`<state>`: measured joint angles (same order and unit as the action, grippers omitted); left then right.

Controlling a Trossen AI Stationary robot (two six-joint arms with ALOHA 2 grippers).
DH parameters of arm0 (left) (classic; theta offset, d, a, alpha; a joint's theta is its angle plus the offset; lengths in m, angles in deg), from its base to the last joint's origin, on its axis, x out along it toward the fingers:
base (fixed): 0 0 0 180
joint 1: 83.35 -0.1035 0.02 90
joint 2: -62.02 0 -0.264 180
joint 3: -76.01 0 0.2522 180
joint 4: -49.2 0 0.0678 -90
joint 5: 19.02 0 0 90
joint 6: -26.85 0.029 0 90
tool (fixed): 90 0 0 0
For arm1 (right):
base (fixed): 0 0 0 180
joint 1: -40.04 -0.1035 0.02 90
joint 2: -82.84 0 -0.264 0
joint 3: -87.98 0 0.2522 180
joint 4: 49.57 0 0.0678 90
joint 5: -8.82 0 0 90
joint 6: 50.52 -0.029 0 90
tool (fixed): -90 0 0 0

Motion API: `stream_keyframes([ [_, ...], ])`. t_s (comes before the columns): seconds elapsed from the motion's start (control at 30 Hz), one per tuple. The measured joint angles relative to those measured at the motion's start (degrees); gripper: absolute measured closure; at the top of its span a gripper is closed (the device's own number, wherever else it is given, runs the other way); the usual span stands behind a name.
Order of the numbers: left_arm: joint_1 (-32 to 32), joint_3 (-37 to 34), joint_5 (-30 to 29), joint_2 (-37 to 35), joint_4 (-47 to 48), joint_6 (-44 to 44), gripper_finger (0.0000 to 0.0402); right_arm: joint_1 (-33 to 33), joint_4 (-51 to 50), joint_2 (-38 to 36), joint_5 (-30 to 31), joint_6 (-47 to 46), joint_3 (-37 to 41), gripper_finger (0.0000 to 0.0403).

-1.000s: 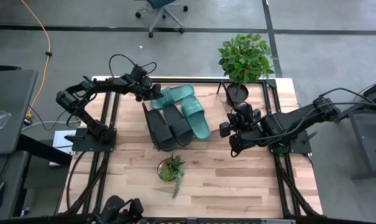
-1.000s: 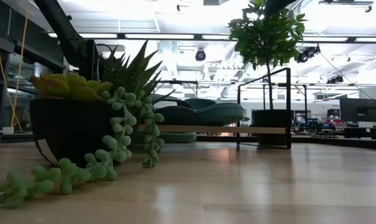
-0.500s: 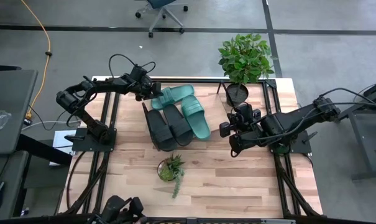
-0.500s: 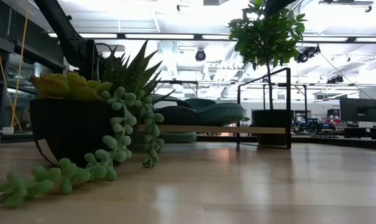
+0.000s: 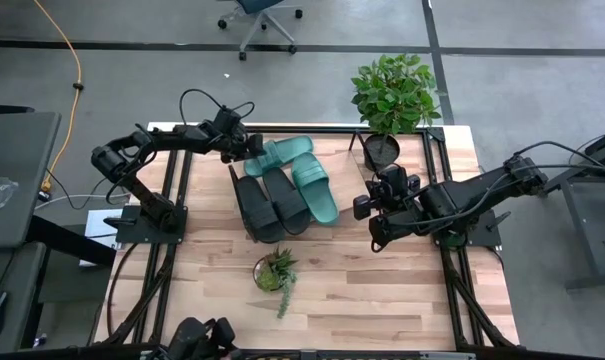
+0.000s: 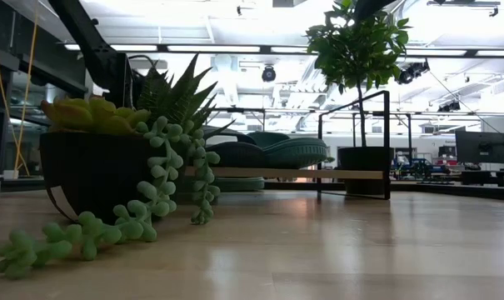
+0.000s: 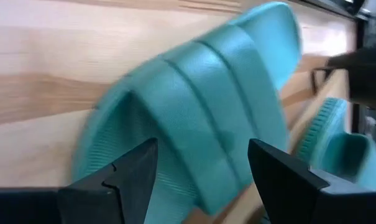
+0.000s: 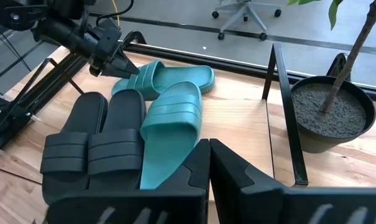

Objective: Pick and place slides into the shelf
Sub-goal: Put the blue slipper on the shelf

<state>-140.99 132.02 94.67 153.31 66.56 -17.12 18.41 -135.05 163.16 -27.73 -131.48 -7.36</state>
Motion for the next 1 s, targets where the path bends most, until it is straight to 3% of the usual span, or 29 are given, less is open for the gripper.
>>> stream_keyframes([
  [0.27,0.0,0.0,-1.7,0.2,0.2,0.0,0.0163,0.0,0.0,0.0,-0.4,0.0,0.0,0.0402],
  [0.63,-0.1,0.0,2.8,4.2,-3.9,-1.6,0.0163,0.0,0.0,0.0,-0.6,0.0,0.0,0.0402],
  [1.0,-0.1,1.0,1.3,4.2,-6.9,-4.1,0.0163,0.0,0.0,0.0,-0.7,0.0,0.0,0.0402],
])
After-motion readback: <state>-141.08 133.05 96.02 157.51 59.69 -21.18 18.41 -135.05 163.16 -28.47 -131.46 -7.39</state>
